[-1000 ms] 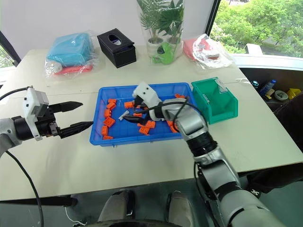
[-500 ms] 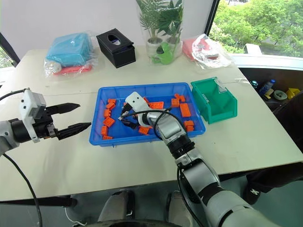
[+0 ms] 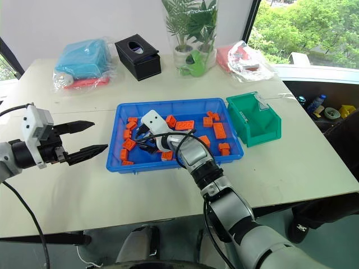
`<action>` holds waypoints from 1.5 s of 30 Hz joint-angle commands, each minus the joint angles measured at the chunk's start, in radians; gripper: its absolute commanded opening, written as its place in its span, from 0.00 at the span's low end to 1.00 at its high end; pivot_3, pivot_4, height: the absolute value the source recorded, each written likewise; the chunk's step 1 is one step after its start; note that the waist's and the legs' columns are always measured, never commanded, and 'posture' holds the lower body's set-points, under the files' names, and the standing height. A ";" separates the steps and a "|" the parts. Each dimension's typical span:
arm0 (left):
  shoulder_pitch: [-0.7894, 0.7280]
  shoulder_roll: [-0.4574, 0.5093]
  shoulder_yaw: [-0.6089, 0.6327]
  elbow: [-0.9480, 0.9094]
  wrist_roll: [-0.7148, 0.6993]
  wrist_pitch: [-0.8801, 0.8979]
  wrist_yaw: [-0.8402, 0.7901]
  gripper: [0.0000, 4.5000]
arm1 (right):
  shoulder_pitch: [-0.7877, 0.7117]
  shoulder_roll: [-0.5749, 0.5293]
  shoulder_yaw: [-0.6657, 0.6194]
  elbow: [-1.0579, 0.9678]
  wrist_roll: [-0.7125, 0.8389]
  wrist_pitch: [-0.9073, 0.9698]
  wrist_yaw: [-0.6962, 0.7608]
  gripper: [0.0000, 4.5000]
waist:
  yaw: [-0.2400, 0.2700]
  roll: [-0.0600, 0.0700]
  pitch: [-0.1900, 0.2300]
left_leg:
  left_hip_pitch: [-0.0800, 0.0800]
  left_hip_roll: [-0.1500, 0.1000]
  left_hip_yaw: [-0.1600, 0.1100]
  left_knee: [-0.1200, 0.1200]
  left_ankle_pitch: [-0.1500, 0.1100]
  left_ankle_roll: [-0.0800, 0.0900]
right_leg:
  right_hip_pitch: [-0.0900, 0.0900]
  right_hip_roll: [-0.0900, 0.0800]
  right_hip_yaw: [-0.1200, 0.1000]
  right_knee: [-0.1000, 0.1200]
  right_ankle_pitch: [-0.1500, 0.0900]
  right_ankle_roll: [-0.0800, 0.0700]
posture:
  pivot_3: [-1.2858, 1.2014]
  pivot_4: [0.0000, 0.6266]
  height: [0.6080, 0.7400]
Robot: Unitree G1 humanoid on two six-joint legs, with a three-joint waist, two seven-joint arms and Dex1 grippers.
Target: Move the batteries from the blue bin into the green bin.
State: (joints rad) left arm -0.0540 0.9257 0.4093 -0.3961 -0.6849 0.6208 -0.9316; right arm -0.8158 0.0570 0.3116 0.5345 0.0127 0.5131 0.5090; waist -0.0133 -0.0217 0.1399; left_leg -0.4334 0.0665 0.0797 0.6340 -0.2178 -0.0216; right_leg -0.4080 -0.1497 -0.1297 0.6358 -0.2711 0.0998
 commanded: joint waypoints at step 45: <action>-0.018 0.021 0.029 -0.006 0.006 0.000 -0.025 1.00 | 0.005 0.008 0.062 -0.045 -0.015 0.091 0.031 0.88 | 0.001 0.000 0.000 | -0.001 0.000 0.000 0.000 0.000 0.000 | -0.001 0.000 0.000 0.001 0.000 0.000 | 0.52 0.24 0.37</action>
State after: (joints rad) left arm -0.0653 0.9342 0.4140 -0.3691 -0.6657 0.6241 -0.9561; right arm -0.8124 0.0591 0.3813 0.4647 0.0023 0.6027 0.5398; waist -0.0124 -0.0219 0.1398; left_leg -0.4342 0.0667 0.0797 0.6344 -0.2178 -0.0216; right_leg -0.4089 -0.1497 -0.1298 0.6364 -0.2711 0.0998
